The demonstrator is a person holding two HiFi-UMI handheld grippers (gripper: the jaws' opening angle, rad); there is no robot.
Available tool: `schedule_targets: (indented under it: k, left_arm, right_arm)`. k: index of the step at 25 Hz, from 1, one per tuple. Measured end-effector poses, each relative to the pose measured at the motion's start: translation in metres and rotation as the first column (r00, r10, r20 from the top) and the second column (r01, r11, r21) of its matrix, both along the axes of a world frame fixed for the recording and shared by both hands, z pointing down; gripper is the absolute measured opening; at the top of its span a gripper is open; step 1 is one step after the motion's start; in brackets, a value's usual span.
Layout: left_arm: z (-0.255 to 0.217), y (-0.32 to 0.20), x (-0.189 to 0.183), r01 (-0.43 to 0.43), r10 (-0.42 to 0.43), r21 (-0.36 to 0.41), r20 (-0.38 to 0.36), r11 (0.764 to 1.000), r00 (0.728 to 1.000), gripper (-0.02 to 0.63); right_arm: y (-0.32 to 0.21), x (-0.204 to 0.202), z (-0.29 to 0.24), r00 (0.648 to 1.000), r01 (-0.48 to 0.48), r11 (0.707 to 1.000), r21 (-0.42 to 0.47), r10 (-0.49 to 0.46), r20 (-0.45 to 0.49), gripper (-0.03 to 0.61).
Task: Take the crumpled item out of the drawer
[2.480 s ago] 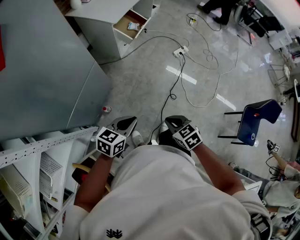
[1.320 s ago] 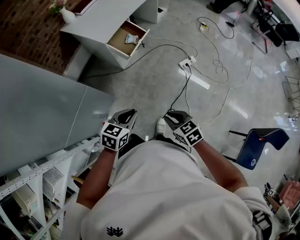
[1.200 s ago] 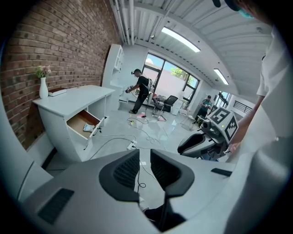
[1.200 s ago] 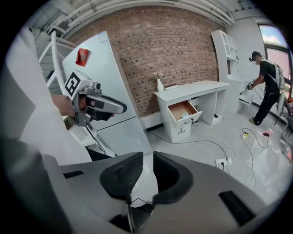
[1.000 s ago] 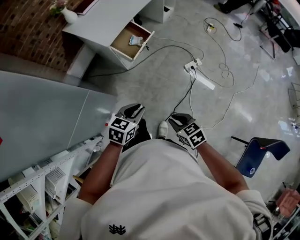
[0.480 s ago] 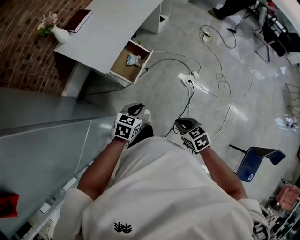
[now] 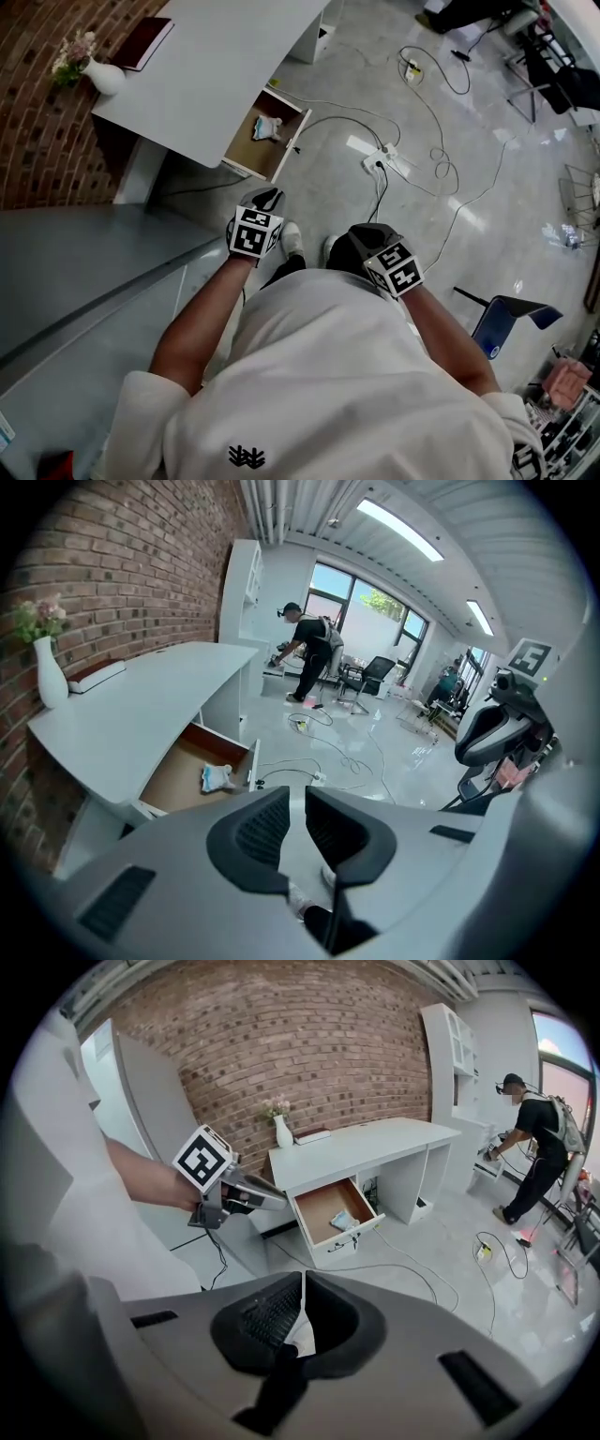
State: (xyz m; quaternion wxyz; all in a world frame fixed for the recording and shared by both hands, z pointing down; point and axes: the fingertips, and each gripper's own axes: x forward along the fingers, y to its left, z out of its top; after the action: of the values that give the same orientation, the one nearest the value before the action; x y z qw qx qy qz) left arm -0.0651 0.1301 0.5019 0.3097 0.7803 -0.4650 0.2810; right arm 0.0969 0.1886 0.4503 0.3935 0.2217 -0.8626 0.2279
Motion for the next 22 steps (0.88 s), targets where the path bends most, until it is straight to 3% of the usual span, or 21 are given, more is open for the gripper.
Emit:
schedule_targets:
  k: [8, 14, 22]
  left_arm:
    - [0.054, -0.076, -0.018, 0.065, -0.062, -0.077, 0.04, 0.995, 0.997, 0.083]
    - [0.116, -0.156, -0.029, 0.149, -0.118, -0.177, 0.173, 0.973, 0.978, 0.089]
    - [0.22, -0.252, -0.055, 0.241, -0.152, -0.269, 0.313, 0.932, 0.938, 0.099]
  right_arm:
    - [-0.082, -0.017, 0.025, 0.996, 0.084, 0.996, -0.034, -0.083, 0.02, 0.037]
    - [-0.184, 0.0, 0.048, 0.989, 0.146, 0.987, -0.065, -0.144, 0.034, 0.037]
    - [-0.295, 0.04, 0.103, 0.987, 0.158, 0.97, -0.183, -0.159, 0.006, 0.037]
